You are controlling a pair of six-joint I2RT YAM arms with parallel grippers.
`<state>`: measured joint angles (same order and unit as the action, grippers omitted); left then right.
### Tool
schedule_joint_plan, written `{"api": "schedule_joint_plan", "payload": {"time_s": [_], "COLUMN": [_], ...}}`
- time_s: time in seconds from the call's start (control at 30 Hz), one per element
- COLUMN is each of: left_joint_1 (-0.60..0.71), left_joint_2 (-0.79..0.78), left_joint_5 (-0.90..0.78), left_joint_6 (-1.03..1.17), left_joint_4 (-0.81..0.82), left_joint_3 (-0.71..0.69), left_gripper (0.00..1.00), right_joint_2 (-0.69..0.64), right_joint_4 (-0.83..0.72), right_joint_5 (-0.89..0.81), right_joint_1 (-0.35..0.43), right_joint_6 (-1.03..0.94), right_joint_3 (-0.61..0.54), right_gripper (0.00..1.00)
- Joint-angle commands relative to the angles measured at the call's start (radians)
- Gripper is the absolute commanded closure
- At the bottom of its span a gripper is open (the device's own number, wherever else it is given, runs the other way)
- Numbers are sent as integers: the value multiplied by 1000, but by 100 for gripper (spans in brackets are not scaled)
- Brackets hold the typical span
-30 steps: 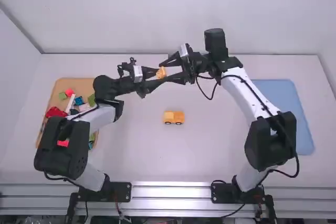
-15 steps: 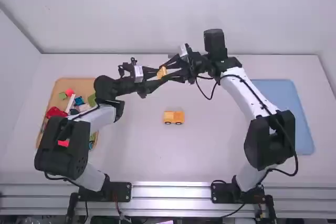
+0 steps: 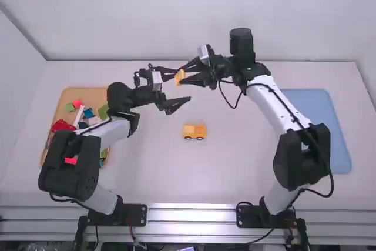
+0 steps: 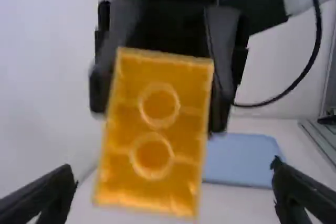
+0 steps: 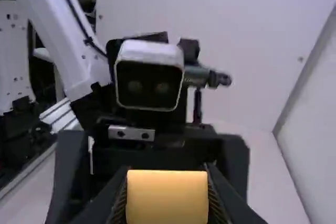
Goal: Assemble lego blocks to make yellow taxi
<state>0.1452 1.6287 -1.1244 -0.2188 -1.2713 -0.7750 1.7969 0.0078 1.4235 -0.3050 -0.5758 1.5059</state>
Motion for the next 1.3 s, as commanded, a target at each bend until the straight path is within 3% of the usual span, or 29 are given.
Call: {"api": "schedule_joint_plan", "payload": {"time_s": [0.0, 0.1, 0.2, 0.27, 0.33, 0.37, 0.43, 0.67, 0.9, 0.97, 1.03, 1.27], "left_joint_1": [5, 6, 5, 6, 5, 5, 5, 5, 5, 5, 5, 5], "left_joint_2": [0, 0, 0, 0, 0, 0, 0, 0, 0, 0, 0, 0], "left_joint_5": [2, 89, 188, 211, 250, 253, 278, 281, 281, 281, 296, 438], "left_joint_6": [96, 180, 272, 298, 323, 323, 324, 370, 373, 373, 373, 373], "left_joint_4": [91, 292, 466, 504, 537, 539, 542, 539, 542, 544, 552, 636], "left_joint_3": [2, 2, 2, 2, 2, 2, 2, 2, 2, 2, 2, 2], "left_gripper": [1, 1, 1, 1, 1, 1, 1, 1, 1, 1, 1, 1], "right_joint_2": [-23, -60, -113, -130, -136, -135, -116, 18, 150, 190, 206, 260], "right_joint_4": [19, -43, -248, -344, -519, -544, -745, -1019, -998, -983, -972, -923], "right_joint_5": [-208, -485, -841, -1001, -1291, -1329, -1526, -1532, -1317, -1276, -1247, -1225], "right_joint_1": [29, 28, -9, -37, -96, -103, -151, -148, -79, -54, -43, -6], "right_joint_6": [188, 222, 201, 215, 289, 304, 443, 698, 698, 718, 756, 1329], "right_joint_3": [6, 6, 9, 8, 8, 7, -2, -58, -99, -99, -99, -99], "right_gripper": [91, 92, 94, 94, 94, 94, 94, 91, 93, 100, 100, 100]}}
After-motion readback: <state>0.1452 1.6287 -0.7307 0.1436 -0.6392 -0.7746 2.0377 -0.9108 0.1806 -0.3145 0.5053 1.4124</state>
